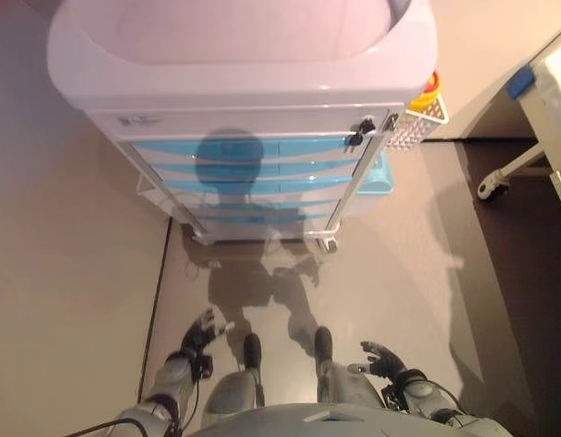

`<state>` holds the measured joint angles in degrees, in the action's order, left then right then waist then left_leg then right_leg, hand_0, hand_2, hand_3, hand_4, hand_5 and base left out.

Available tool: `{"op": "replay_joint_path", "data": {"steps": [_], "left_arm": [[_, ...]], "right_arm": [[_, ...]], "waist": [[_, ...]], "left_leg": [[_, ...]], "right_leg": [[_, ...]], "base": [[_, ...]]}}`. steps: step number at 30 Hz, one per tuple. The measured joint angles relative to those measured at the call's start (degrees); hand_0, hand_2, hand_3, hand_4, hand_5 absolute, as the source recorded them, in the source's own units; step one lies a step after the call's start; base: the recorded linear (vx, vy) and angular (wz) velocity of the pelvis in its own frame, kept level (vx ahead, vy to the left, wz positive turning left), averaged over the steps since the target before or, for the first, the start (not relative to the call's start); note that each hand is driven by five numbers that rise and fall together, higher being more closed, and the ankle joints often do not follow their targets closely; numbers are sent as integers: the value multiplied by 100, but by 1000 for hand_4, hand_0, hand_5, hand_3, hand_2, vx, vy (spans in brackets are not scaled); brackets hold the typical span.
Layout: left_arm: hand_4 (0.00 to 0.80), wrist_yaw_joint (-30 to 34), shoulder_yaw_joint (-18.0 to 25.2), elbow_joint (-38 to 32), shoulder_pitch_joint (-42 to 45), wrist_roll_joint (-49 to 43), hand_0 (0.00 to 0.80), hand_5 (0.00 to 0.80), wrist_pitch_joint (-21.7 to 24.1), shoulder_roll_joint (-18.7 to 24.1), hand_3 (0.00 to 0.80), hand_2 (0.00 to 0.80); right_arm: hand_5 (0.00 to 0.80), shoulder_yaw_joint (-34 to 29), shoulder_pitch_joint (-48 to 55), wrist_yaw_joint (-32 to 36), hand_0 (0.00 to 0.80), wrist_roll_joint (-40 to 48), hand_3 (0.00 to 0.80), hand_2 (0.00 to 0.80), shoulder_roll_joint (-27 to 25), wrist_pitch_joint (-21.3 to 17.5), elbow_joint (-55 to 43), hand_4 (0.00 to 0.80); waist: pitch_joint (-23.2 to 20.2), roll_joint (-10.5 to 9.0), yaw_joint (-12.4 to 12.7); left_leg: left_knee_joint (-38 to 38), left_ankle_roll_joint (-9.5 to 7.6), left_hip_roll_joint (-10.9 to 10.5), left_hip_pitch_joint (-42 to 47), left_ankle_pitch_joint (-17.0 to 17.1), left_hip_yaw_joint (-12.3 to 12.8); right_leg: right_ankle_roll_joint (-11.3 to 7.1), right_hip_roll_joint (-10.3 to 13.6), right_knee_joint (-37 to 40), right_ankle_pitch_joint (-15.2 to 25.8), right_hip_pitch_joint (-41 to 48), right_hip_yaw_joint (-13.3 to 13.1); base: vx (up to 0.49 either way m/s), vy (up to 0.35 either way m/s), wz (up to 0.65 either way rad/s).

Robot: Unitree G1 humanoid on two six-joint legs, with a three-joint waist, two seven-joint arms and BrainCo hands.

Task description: Open the drawer and pick up the medicine

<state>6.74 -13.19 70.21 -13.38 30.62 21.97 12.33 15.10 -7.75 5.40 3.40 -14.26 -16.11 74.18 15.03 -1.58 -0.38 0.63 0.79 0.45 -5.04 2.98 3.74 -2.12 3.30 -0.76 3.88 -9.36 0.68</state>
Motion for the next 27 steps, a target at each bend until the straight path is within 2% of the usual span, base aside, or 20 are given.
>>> {"op": "replay_joint_path", "data": {"steps": [4, 8, 12, 19, 24, 27], "left_arm": [[0, 59, 70, -408, -508, 544, 0, 0, 122, 69, 0, 0], [0, 272, 262, -838, -662, 1179, 0, 0, 200, 96, 0, 0], [0, 765, 465, -1040, -922, 2196, 0, 0, 130, 212, 0, 0], [0, 1742, 728, -1526, -1345, 3655, 0, 0, -96, 568, 0, 0], [0, 1956, 931, -1771, -1752, 4090, 0, 0, -48, 974, 0, 0], [0, 1982, 1033, -1740, -1926, 4310, 0, 0, -117, 1195, 0, 0]], "right_arm": [[0, 96, -281, -5, 0, 110, 0, 0, -30, 32, -126, 0], [0, 96, -312, 5, 0, 223, 0, 0, -32, 109, -244, 0], [0, 108, -281, 38, 0, 233, 0, 0, -13, 98, -383, 0], [0, 168, -71, 117, 0, 349, 0, 0, 107, -50, -614, 0], [0, 352, 107, 135, 0, 521, 0, 0, 280, -167, -824, 0], [0, 479, 171, 136, 0, 665, 0, 0, 368, -191, -841, 0]], "waist": [[358, -158, -100], [543, -314, -205], [660, -536, -358], [694, -961, -506], [653, -1315, -583], [595, -1430, -597]], "left_leg": [[-484, -34, -21, -410, -155, 115], [-1005, -85, -60, -673, -425, 114], [-1611, -131, -49, -994, -708, 146], [-2390, -266, 68, -1318, -1128, 279], [-2775, -306, 167, -1531, -1312, 320], [-2990, -297, 246, -1574, -1452, 329]], "right_leg": [[-16, 13, -337, -10, -410, -177], [-50, -10, -536, -21, -627, -422], [-116, -71, -538, 94, -741, -636], [-245, -97, -524, 114, -779, -810], [-300, -150, -539, 228, -833, -822], [-291, -212, -543, 251, -798, -813]], "base": [[-55, 28, -20], [-13, -23, -31], [-10, -39, -26], [11, -67, -16], [33, -127, -6], [52, -111, -14]]}}
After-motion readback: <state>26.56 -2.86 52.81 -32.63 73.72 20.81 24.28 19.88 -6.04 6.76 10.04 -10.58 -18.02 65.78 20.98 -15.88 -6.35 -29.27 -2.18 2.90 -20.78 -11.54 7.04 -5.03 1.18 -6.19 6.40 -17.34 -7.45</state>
